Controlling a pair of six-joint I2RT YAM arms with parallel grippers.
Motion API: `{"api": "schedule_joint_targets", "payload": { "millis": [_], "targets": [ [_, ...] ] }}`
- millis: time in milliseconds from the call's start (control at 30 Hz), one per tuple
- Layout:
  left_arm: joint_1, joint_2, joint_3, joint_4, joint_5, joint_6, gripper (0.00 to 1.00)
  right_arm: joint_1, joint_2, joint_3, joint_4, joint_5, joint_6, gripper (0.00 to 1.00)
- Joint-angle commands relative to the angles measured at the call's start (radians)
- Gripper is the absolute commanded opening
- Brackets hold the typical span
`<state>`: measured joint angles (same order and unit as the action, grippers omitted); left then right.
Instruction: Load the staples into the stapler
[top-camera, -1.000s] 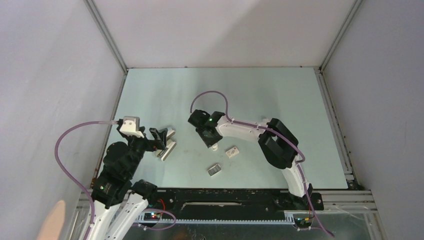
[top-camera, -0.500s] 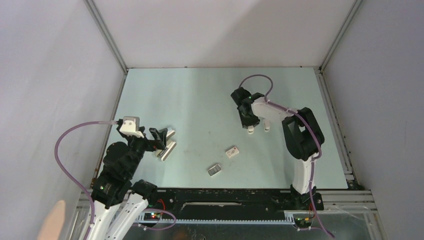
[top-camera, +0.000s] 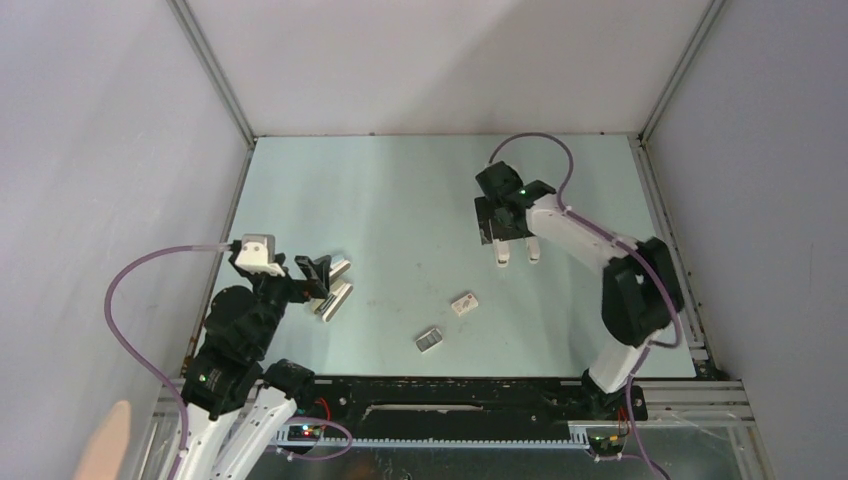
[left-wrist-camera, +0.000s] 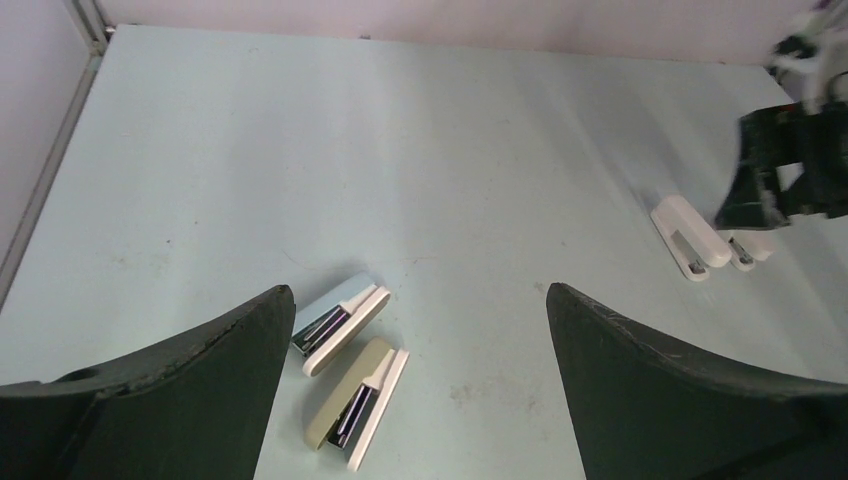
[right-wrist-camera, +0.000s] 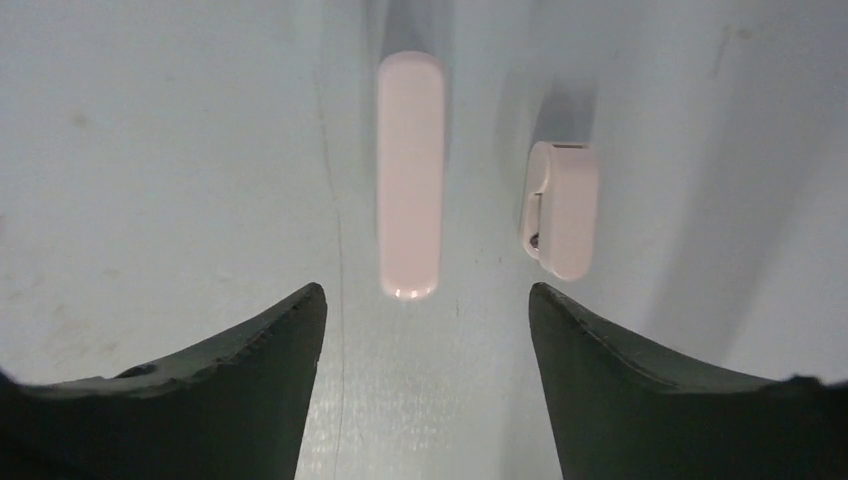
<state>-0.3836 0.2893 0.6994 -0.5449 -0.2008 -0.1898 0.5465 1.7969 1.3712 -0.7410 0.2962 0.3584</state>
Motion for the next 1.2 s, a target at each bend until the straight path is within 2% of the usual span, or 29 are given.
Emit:
{"api": "schedule_joint_targets", "payload": {
  "millis": [0,267,433,633,900,1167],
  "targets": [
    [0.005,-0.029,0.026,-0.001,-0.071,0.012,1.00,0.020,-0.232,-0.025,0.008,0.073,0.010,0.79],
    [0.006,-0.090,0.165,-0.123,-0.148,0.007,1.00,0.017,-0.739,-0.187,-0.009,0.273,0.041,0.99],
    [0.006,-0.156,0.250,-0.197,-0.207,0.018,1.00,0.013,-1.045,-0.268,-0.071,0.399,0.046,1.00],
    [0.006,-0.250,0.301,-0.241,-0.318,0.045,1.00,0.010,-1.357,-0.345,-0.127,0.478,0.029,0.99],
    [0.006,-0.409,0.204,-0.203,-0.441,0.063,1.00,0.012,-1.586,-0.444,-0.108,0.471,0.019,0.99],
    [0.006,-0.474,0.092,-0.171,-0.418,0.005,1.00,0.006,-1.618,-0.446,-0.114,0.448,0.022,0.99]
  ]
}}
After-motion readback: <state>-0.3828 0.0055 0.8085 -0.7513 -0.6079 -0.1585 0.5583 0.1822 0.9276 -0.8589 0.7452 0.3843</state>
